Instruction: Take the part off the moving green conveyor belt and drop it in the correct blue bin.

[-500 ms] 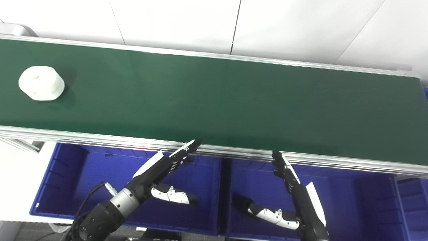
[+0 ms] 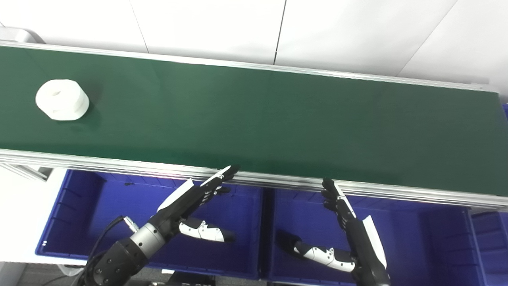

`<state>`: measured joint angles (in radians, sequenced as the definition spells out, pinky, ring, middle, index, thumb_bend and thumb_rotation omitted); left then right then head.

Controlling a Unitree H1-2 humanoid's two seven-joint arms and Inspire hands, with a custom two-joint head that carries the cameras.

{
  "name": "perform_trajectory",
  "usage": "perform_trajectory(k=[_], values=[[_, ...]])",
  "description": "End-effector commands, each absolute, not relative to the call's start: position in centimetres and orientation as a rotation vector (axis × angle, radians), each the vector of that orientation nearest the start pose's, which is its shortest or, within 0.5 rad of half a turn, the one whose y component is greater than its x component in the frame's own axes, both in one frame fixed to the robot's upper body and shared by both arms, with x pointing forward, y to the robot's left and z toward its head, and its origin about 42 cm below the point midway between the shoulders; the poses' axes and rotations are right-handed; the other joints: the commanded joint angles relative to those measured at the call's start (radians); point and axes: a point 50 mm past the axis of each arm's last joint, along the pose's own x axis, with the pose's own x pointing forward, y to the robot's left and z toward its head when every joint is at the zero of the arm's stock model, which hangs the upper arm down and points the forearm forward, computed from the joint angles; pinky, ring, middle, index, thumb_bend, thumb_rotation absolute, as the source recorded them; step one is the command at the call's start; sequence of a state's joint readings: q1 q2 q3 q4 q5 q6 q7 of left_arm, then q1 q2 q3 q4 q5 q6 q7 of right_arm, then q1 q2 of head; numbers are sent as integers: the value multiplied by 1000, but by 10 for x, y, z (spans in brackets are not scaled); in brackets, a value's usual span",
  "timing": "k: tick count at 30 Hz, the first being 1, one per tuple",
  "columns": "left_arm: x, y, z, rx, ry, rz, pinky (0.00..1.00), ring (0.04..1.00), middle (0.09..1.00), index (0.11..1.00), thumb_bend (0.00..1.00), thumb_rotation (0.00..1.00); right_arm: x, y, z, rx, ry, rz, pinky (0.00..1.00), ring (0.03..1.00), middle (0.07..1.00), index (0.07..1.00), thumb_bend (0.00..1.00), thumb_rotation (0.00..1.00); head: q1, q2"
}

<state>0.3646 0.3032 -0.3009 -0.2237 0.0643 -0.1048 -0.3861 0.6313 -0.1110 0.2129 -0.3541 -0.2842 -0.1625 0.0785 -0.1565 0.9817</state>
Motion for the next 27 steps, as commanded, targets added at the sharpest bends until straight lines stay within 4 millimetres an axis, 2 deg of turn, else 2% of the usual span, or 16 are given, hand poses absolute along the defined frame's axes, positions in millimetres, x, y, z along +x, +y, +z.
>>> perform_trajectory(k=[1, 12, 14, 15, 16, 17, 18, 20, 22, 25, 27], values=[[142, 215, 82, 248, 77, -688, 906, 1000, 1000, 1000, 876, 383, 77, -201, 100, -284, 64, 212, 881, 931, 951, 957, 860, 385, 1, 1], [141, 216, 82, 253, 74, -690, 920, 1000, 1000, 1000, 856, 359, 77, -200, 99, -280, 59, 212, 893, 934, 953, 960, 859, 385, 2, -2], [141, 216, 81, 258, 78, -691, 919, 1000, 1000, 1000, 859, 367, 77, -201, 98, -281, 59, 213, 883, 931, 952, 960, 861, 388, 12, -12], [140, 215, 80, 264, 76, -693, 918, 1000, 1000, 1000, 860, 370, 77, -201, 96, -282, 64, 213, 881, 931, 952, 960, 862, 389, 41, -34], [140, 215, 80, 267, 74, -695, 918, 1000, 1000, 1000, 856, 374, 76, -202, 96, -283, 68, 213, 880, 931, 953, 961, 866, 392, 41, -34], [138, 214, 79, 267, 77, -694, 918, 1000, 1000, 1000, 855, 375, 75, -203, 94, -285, 71, 212, 879, 931, 954, 961, 867, 394, 105, -63], [137, 212, 78, 265, 79, -693, 916, 1000, 1000, 1000, 859, 374, 74, -204, 93, -286, 73, 211, 869, 928, 955, 960, 867, 391, 120, -71], [133, 206, 73, 260, 83, -696, 901, 996, 1000, 1000, 869, 377, 69, -210, 89, -288, 73, 214, 855, 922, 956, 960, 858, 378, 262, -144], [130, 199, 68, 251, 79, -696, 887, 989, 1000, 1000, 873, 372, 65, -217, 81, -281, 66, 216, 851, 921, 957, 962, 849, 367, 338, -193], [126, 188, 60, 250, 64, -691, 850, 967, 1000, 1000, 874, 367, 61, -227, 71, -272, 68, 217, 860, 938, 971, 972, 850, 374, 404, -249], [123, 183, 56, 256, 61, -686, 888, 980, 1000, 1000, 876, 357, 59, -231, 66, -266, 73, 216, 912, 963, 984, 981, 851, 377, 436, -287]])
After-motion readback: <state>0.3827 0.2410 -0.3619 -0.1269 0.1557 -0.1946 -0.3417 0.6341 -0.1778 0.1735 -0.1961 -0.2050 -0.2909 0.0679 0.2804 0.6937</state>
